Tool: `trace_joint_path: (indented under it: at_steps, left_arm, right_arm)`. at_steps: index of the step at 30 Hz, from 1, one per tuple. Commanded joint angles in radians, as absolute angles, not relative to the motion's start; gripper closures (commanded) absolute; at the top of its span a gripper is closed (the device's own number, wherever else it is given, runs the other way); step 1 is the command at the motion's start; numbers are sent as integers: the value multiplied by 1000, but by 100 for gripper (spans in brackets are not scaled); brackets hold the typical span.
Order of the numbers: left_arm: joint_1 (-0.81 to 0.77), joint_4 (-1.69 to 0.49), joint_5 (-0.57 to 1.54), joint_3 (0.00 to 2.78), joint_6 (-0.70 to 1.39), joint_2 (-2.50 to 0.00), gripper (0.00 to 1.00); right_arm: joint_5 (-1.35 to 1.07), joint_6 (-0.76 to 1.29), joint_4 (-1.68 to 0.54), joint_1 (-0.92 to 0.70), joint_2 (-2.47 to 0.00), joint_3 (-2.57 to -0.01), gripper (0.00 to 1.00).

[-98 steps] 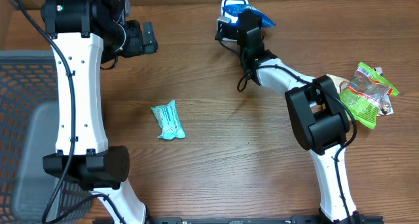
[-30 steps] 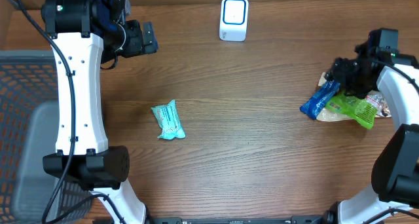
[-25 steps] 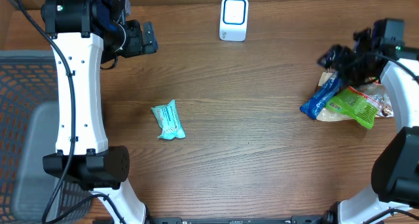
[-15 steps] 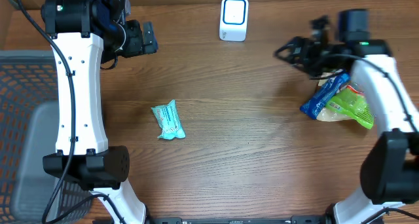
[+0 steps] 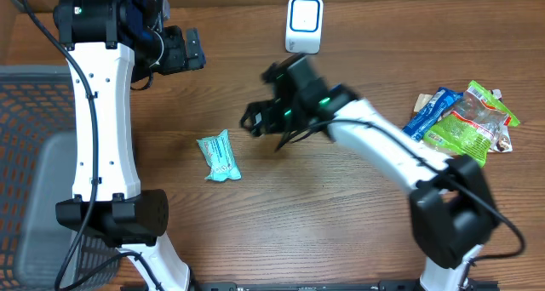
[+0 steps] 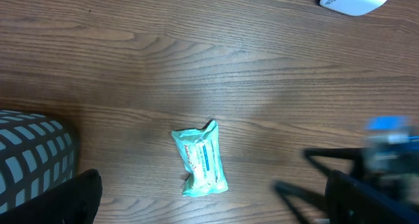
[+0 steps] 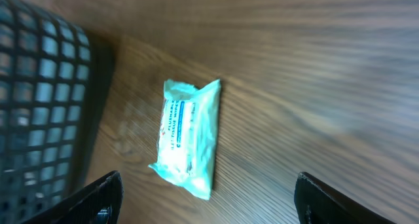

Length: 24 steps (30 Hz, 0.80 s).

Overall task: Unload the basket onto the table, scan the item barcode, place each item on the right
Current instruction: 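Move the right gripper to the teal wipes pack and grasp it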

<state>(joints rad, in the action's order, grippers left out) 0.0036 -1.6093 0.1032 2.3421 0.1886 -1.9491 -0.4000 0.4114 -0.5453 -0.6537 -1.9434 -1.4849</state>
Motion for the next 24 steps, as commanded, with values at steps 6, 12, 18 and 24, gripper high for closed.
trace_joint_path:
  at_steps: [6,12,18,24]
  left_arm:
    - [0,-1611,101,2358,203,-1950,0]
    - [0,-1611,100,2358,203,-1950,0]
    - [0,-1611,100,2358,203,-1950,0]
    - [0,-1611,101,2358,203,-1950,0]
  right_arm:
    - [-299,450,-334,-796,-2082,-1497,16]
    - [-258,450,-252,-862,-2162,-1497,14]
    - [-207,450,-274,-887,-2197,-1497,18]
    - [-202,524,-361,-875,-2200,-1500,55]
